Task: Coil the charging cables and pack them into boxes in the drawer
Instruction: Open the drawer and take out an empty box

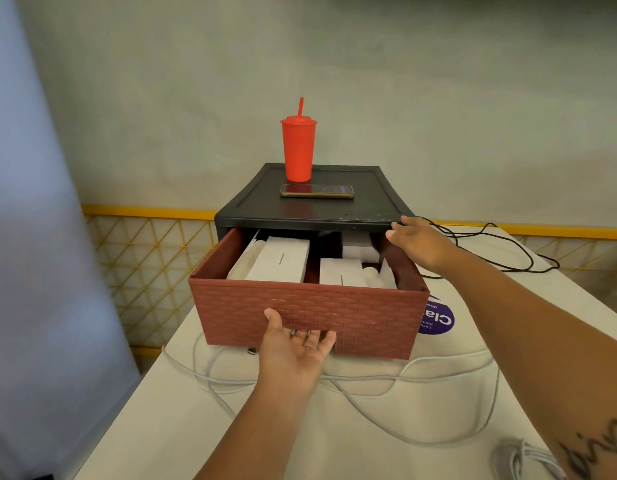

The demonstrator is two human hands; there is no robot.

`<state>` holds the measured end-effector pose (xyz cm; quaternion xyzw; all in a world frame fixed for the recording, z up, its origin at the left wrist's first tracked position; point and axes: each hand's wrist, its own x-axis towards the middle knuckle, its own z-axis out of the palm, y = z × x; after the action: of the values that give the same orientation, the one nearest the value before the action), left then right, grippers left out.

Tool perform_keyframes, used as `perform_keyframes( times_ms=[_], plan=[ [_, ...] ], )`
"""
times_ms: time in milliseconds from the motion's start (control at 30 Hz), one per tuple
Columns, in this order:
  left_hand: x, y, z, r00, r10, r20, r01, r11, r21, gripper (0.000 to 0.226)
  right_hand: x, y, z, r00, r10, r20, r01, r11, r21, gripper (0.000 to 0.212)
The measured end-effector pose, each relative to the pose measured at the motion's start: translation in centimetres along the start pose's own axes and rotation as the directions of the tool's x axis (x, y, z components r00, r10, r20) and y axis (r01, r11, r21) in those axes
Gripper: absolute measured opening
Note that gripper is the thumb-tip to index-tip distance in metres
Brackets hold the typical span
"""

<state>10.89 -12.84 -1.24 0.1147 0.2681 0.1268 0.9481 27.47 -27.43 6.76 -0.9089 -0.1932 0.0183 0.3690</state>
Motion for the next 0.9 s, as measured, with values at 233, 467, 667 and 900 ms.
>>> perform_keyframes(
  times_ms=[233, 467, 667, 900],
  plan=[
    [-4.4, -0.5, -2.4, 1.0, 0.003, 0.003, -0.003, 0.999, 0.035, 0.057, -0.2, -0.5, -0.1, 0.999, 0.021, 0.031, -0.021, 1.0, -0.004, 0.053],
    [-7.3, -0.2, -5.0, 1.0, -0.009, -0.027, 0.012, 0.994, 0.112, 0.044, -1.1, -0.9, 0.0, 0.999, 0.021, 0.034, -0.016, 0.988, -0.154, 0.053],
    [-9.0, 2.0, -5.8, 0.985, 0.103, -0.135, -0.025, 0.873, 0.487, 0.029, -2.2, -2.0, 0.9, 0.997, -0.035, -0.065, 0.023, 0.984, -0.175, 0.056],
    [-11.6, 7.1, -2.3, 0.862, 0.457, 0.221, -0.398, 0.339, 0.852, 0.019, -4.1, -6.5, 3.0, 0.992, -0.086, 0.097, 0.081, 0.996, 0.049, 0.054]
  ],
)
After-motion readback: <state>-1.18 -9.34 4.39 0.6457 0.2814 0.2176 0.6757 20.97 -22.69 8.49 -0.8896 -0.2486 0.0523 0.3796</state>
